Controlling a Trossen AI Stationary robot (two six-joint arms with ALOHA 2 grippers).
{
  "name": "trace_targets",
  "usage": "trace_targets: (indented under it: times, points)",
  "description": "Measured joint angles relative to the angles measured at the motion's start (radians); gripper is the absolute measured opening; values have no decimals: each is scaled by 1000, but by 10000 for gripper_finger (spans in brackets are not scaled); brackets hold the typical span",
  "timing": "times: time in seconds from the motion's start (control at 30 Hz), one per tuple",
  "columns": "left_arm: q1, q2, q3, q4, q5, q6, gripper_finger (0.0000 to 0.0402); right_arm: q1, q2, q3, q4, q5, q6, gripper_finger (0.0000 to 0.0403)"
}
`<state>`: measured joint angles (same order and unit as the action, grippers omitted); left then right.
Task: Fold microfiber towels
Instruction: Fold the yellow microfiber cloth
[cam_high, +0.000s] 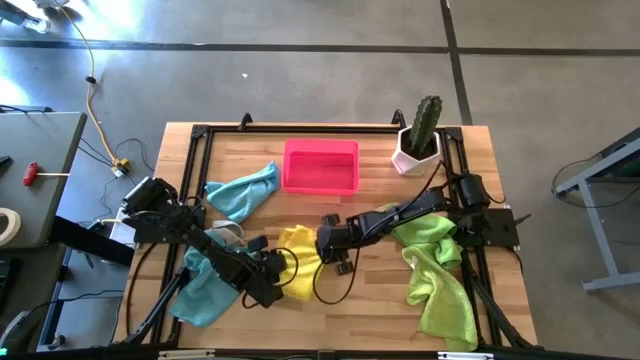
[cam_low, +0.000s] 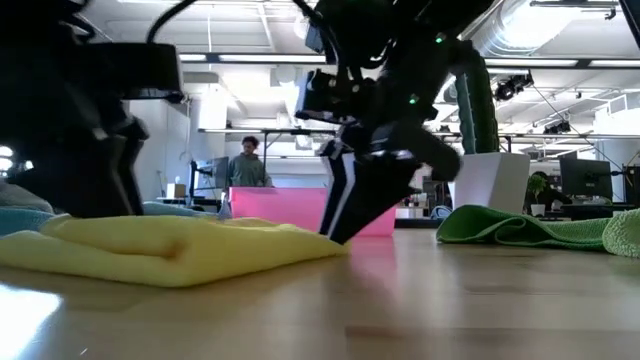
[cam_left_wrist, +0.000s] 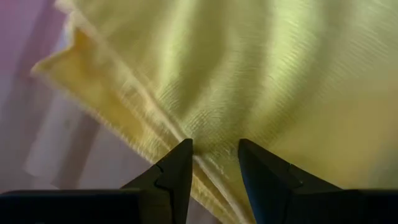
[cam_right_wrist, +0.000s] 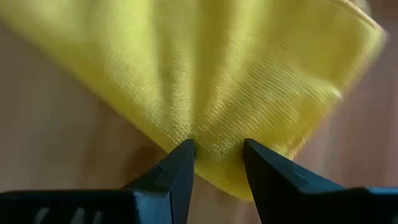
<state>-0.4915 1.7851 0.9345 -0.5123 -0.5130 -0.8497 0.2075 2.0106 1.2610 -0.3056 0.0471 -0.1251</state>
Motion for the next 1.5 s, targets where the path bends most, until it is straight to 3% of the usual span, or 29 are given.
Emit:
trace_targets:
  times: [0.2,0.37,0.63,0.7,0.83,1.03,1.3,1.5]
  points:
    - [85,0,0,26,-6,207,121,91,0,0,-12,-6,128,132]
    - [163,0,0,138,-15,491,121,176,-3,0,-24,13,223,132]
    - [232,0,7,291,44,771,121,267,-95,0,-138,232,383,132]
    - [229,1,26,279,47,747,121,275,-116,0,-149,307,334,132]
    - [200,-7,83,198,91,573,121,256,-115,0,-127,417,76,132]
    - [119,-6,109,117,211,303,121,155,-85,0,-71,292,-74,132]
    - [43,7,108,-10,154,120,121,42,-70,0,-32,141,-143,132]
    - [58,12,72,-32,154,92,121,7,-57,0,-20,109,-146,132]
